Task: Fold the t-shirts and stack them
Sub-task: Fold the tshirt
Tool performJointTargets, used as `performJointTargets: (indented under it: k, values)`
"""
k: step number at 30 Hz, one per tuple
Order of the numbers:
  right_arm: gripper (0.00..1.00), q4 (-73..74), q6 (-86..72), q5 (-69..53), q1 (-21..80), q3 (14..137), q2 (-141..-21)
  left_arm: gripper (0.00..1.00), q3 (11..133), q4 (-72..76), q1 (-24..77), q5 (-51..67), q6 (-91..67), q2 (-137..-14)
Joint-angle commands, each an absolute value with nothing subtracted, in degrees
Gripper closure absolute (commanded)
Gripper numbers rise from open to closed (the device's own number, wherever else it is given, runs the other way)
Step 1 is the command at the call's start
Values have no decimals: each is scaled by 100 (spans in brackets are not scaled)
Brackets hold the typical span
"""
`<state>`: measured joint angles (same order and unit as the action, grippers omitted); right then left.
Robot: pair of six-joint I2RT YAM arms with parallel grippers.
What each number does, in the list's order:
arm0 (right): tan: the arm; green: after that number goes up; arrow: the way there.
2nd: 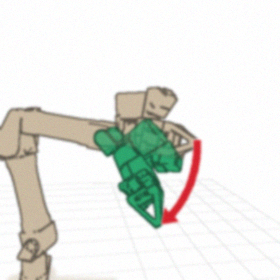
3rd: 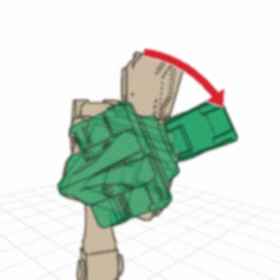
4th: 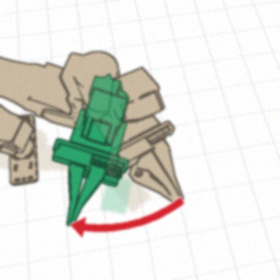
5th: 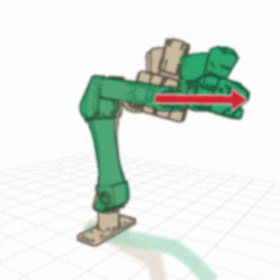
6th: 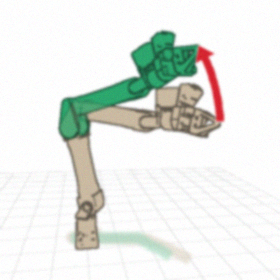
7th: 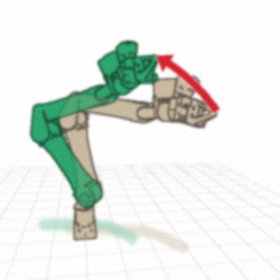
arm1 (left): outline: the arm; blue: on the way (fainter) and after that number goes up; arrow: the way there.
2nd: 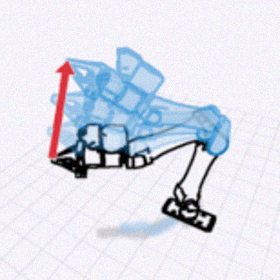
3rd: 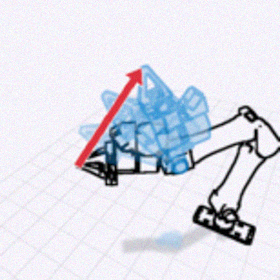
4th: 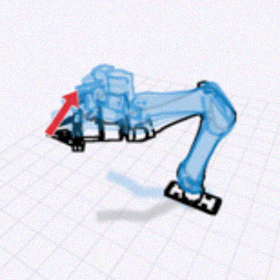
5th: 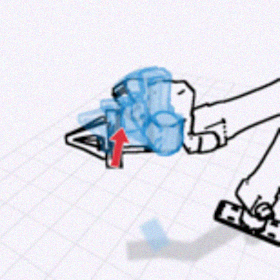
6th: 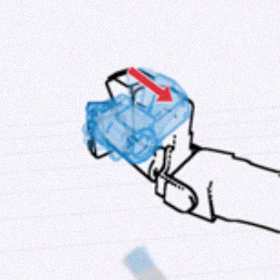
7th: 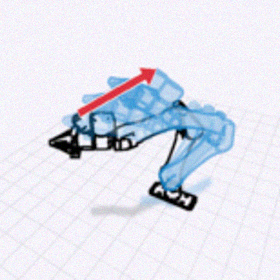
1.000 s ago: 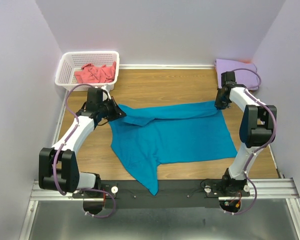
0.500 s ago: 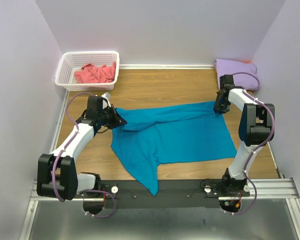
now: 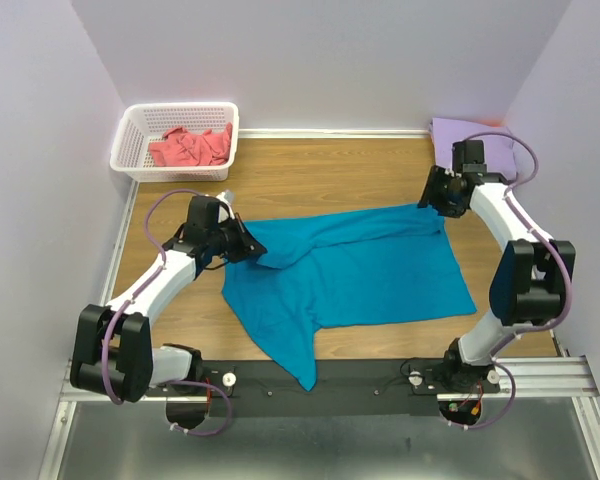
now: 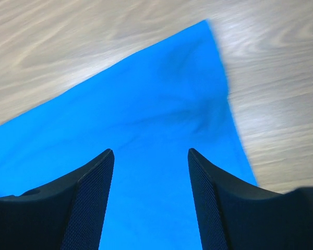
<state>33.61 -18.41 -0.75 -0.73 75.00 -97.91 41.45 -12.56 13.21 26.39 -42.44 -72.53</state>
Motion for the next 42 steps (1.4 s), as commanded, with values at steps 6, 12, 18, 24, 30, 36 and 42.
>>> performJointTargets:
  k: [6, 12, 18, 24, 30, 36, 42]
  values:
    - [34, 2611, -1784, -1546, 834, 6514, -8957, 100, 4245, -1002, 1354, 2391, -4254, -7461]
    - [35, 1804, -1591, -1600, 1966, 6048, -8754, 100, 4578, -862, 1345, 2136, -4043, -8014]
    - [36, 1257, -1257, -1363, 2723, 6012, -8938, 100, 5386, -791, 1310, 2074, -3710, -8989]
    - [40, 941, -853, -783, 3557, 6310, -9351, 100, 5976, -817, 1248, 2171, -3516, -9737]
    - [46, 730, -475, -106, 4287, 6687, -9992, 100, 6196, -817, 1195, 2224, -3402, -10081]
    - [56, 537, -299, 141, 4824, 6996, -10589, 100, 6302, -800, 1116, 2197, -3401, -10222]
    - [63, 501, -246, -139, 5001, 7312, -11021, 100, 6337, -809, 1081, 2206, -3401, -10257]
